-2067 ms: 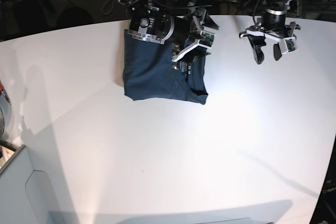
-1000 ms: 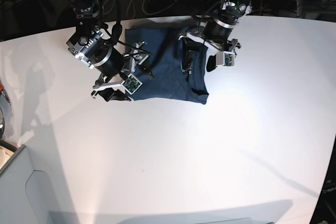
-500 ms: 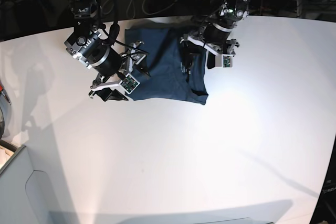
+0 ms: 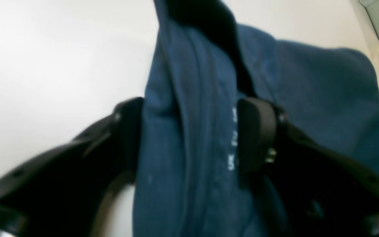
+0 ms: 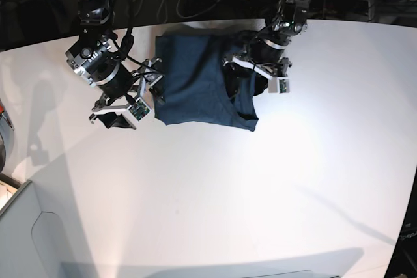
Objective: Fold the T-shirt properly
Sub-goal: 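Grasp the bundle's side edge with the left gripper, then drag the folded shirt with the left gripper toward the right gripper and release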
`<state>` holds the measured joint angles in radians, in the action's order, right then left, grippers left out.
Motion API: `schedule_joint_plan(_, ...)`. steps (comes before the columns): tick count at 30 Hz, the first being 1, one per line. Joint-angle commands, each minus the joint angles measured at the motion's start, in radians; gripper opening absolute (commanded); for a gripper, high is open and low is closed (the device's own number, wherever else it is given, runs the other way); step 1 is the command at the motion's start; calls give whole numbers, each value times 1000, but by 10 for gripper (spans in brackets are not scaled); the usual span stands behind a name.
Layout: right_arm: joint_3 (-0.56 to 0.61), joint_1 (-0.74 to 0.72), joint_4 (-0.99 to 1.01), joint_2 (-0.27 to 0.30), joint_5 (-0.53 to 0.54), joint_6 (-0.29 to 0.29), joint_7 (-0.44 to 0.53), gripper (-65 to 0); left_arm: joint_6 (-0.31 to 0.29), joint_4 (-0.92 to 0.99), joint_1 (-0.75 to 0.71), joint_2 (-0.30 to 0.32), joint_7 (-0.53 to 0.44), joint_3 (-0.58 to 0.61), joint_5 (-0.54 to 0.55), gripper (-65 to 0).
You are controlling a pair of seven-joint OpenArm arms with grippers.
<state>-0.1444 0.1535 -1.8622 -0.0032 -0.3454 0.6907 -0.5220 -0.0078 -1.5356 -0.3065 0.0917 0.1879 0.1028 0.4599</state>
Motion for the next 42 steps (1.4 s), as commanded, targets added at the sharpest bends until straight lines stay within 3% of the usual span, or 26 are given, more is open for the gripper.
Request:
schedule_joint_plan(1,-24,-16,-35,-1,15,7,24,-166,9,-3,2,1,22,4,3,-328)
schedule_joint_plan(7,-131,-44,-89,-5,16,7,23,-167,9,11,26,1,60,4,3,-650)
schedule_joint_plan(11,-188,-64,-106,-5,16,7,23,-167,9,11,74,1,207,-2,3,-650)
schedule_joint_plan(16,-225,-65,-110,-5,16,7,23,-167,6,11,126,29,246,7,1,-650)
schedule_joint_plan(20,-261,-65,-110,-5,16,7,23,-167,6,11,223,112,247,153,3,-650)
schedule_joint_plan(24,-295,-67,-110,-5,16,7,23,-167,6,48,376,190,247,377,3,-650)
schedule_joint_plan(28,-338,-67,-110,-5,16,7,23,-167,6,139,577,217,247,607,3,-650)
schedule_joint_plan(31,-363,-64,-109,-5,16,7,23,-167,6,243,720,202,243,745,3,-650)
schedule_joint_plan(37,-429,-47,-109,-8,16,7,23,-167,-1,424,916,85,238,926,-3,-650)
schedule_joint_plan(42,-481,-33,-110,-39,16,7,23,-167,-183,501,975,9,241,997,-25,-650)
